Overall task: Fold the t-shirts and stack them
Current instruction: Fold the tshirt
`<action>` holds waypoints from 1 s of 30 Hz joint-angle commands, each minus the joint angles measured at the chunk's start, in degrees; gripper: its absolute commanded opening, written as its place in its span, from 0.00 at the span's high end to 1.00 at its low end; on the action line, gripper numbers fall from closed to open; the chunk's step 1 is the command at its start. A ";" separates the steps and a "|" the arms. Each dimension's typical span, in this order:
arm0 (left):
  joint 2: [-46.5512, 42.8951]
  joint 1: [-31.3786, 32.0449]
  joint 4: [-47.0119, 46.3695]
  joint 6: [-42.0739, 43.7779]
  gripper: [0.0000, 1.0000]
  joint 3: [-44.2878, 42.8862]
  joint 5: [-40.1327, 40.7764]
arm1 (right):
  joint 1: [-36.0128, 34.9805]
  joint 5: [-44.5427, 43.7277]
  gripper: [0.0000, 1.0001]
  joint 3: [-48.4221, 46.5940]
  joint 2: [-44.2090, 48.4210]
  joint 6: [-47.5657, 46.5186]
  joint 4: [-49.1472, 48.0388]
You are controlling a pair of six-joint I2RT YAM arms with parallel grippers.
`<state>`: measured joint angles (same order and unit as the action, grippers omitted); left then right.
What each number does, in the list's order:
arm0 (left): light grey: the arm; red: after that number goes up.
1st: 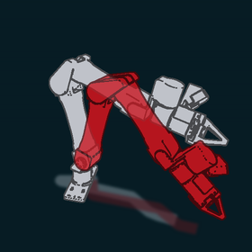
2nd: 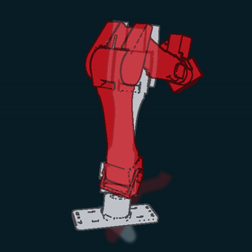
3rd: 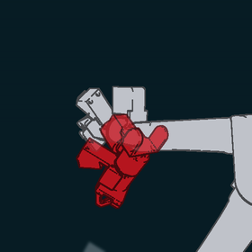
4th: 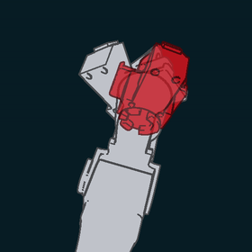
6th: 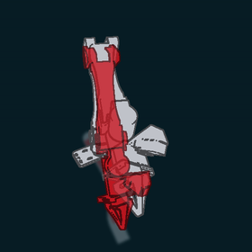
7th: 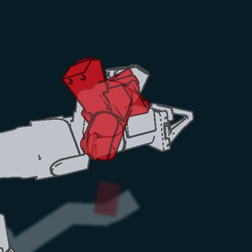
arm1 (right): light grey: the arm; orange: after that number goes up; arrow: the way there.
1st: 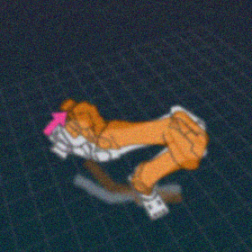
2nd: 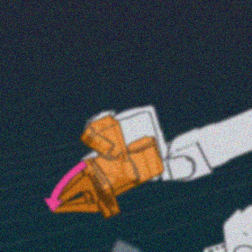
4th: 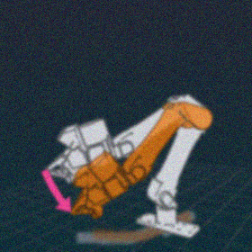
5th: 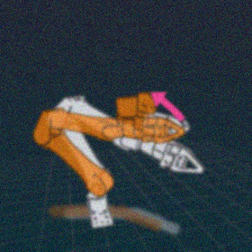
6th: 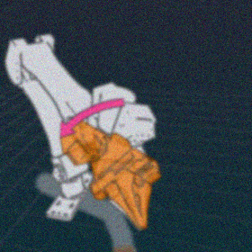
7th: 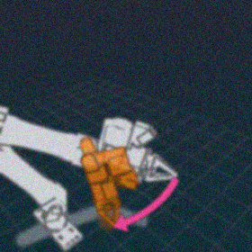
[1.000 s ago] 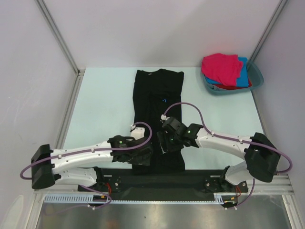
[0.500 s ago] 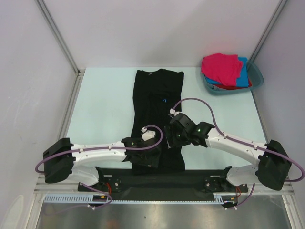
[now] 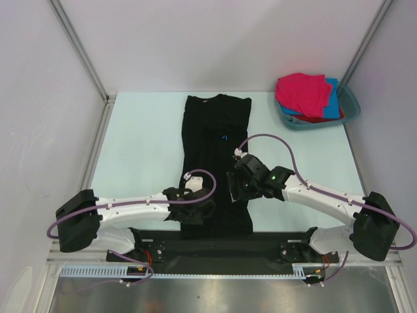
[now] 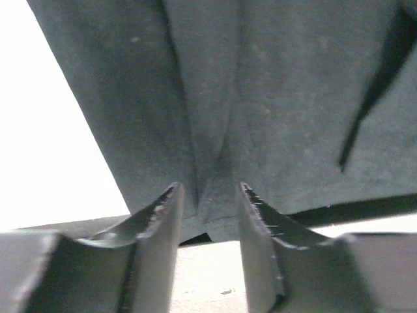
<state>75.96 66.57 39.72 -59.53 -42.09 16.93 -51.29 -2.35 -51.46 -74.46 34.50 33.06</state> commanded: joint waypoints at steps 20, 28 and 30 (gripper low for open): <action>0.06 -1.70 -6.41 3.44 1.00 0.87 -2.33 | 0.57 0.06 0.32 0.22 0.01 -0.40 -0.01; -0.03 -1.70 -7.30 10.30 1.00 -6.33 -5.32 | 1.10 -1.52 0.32 0.75 0.45 -0.40 1.30; 1.11 -1.70 -6.86 12.15 1.00 -8.44 -6.64 | 1.54 -1.60 0.32 0.84 0.63 -0.31 1.39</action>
<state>76.53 65.10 34.33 -51.99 -45.89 12.27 -50.35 -2.63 -50.72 -74.52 34.50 33.56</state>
